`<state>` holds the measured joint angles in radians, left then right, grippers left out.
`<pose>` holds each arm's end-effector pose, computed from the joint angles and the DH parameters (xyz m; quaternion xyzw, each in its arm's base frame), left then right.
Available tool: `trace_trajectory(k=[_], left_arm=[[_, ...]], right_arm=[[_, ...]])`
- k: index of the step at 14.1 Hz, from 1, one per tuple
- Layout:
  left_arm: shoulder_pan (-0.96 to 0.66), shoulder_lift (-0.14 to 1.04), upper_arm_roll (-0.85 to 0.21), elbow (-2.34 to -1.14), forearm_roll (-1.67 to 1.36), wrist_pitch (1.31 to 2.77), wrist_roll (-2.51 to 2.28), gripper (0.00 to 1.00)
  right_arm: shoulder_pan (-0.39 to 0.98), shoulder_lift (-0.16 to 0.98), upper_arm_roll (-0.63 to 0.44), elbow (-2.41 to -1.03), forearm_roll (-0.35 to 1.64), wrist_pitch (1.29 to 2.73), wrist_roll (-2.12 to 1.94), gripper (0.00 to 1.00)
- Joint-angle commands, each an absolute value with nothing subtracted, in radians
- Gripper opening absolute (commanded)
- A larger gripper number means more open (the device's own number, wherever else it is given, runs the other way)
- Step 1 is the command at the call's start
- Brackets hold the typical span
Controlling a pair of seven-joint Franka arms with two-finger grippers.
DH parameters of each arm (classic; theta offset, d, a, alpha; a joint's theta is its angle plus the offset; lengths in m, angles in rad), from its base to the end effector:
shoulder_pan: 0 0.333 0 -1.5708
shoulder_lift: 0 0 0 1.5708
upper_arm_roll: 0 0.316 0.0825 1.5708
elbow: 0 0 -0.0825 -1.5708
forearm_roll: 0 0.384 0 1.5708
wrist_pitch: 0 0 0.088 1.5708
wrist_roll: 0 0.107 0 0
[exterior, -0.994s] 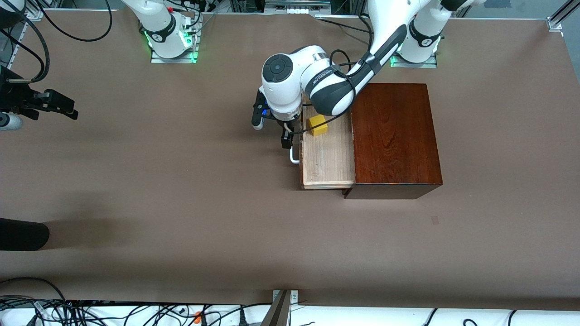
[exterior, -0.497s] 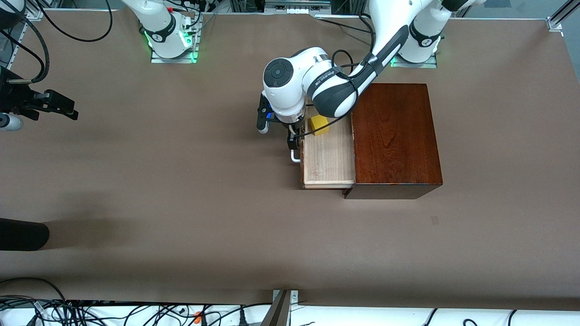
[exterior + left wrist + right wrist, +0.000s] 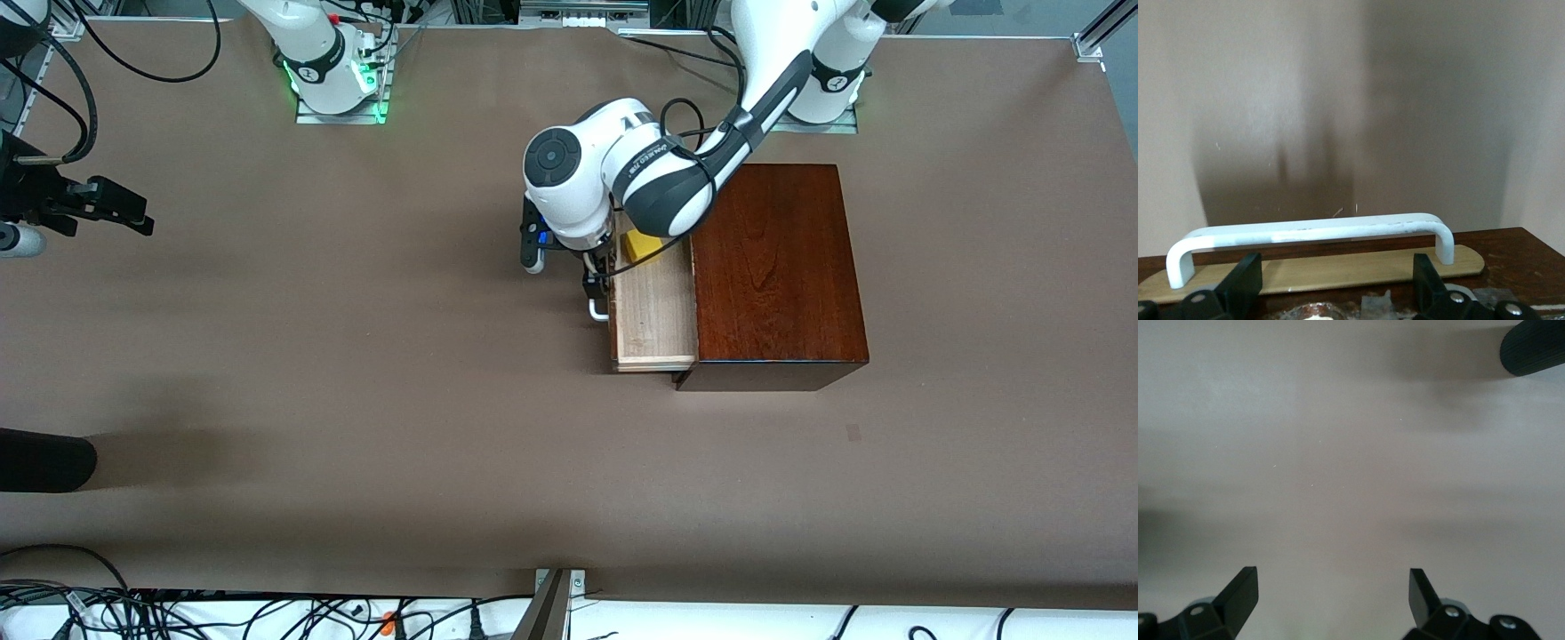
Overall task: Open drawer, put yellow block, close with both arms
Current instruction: 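Push the drawer shut into the box with the left gripper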
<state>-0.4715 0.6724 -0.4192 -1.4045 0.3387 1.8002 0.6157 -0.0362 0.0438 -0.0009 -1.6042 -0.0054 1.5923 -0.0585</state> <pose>0.4991 -0.4858 0.3157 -0.7043 0.7012 0.1028 0.0421 0.5670 -0.0216 0.5860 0.9995 0.0108 -0.0279 0.0014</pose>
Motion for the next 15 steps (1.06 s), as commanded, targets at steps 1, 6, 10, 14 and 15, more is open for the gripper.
trace_trajectory(k=[1,6,10,14,15], left_arm=[[-0.423,0.637,-0.405,-1.411,0.400,1.738,0.630,1.00],[-0.416,0.634,-0.405,-1.413,0.449,1.651,0.630,1.00],[-0.396,0.621,-0.405,-1.434,0.449,1.629,0.632,1.00],[-0.365,0.620,-0.403,-1.439,0.451,1.572,0.630,1.00],[-0.351,0.620,-0.403,-1.439,0.451,1.566,0.630,1.00]], right_arm=[[-0.051,0.057,0.009,-1.575,0.009,1.566,-0.066,1.00],[-0.051,0.057,0.009,-1.575,0.009,1.566,-0.066,1.00],[-0.051,0.057,0.009,-1.575,0.009,1.566,-0.066,1.00],[-0.051,0.057,0.009,-1.575,0.009,1.566,-0.066,1.00],[-0.051,0.057,0.009,-1.575,0.009,1.566,-0.066,1.00]])
